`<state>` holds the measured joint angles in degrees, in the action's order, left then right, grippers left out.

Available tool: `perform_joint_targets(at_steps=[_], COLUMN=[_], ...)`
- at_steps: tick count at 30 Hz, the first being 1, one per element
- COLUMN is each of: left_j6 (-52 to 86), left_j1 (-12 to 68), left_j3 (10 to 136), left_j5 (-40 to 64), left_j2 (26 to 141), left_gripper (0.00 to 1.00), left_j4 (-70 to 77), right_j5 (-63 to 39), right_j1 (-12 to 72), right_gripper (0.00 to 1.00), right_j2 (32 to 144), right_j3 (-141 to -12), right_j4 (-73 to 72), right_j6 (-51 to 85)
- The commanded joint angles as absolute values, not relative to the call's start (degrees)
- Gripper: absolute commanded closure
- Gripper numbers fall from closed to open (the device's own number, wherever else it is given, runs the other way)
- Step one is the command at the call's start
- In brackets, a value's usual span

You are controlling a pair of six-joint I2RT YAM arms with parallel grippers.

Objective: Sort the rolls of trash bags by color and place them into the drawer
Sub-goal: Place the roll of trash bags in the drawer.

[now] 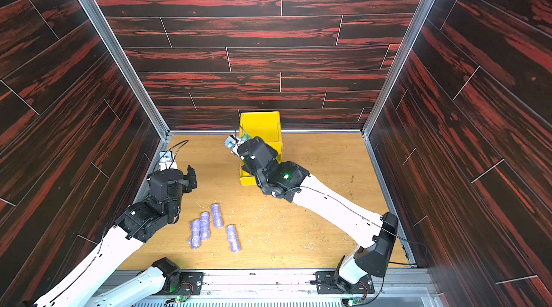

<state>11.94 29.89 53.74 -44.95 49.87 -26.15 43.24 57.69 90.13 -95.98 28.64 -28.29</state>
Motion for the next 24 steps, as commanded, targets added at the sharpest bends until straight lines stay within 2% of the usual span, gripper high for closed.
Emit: perform_joint_targets(at_steps=[1,10,16,24], left_j6=[11.41,11.99,13.07,13.10], left_j1=[29.53,29.44,29.44,29.40], left_j3=[54.23,53.37,52.92,52.65], left_j5=[-44.80,-44.74,-43.82,-43.95], left_j2=[49.33,47.77,47.90,47.90], left_gripper=[0.08,0.08,0.08,0.08], left_j4=[-26.82,-26.98,-26.64,-26.27], right_j5=[36.75,25.09,22.00,22.99], right_j1=[55.29,49.94,47.14,44.13], right_gripper=[1.00,1.00,1.00,1.00], right_j2=[91.89,96.56,101.84,106.32], right_j3=[-94.73,-94.65,-96.70,-94.03], right_j4=[23.79,27.50,29.26,28.15], right_j6=[-39.72,-50.89,-52.53,-53.48])
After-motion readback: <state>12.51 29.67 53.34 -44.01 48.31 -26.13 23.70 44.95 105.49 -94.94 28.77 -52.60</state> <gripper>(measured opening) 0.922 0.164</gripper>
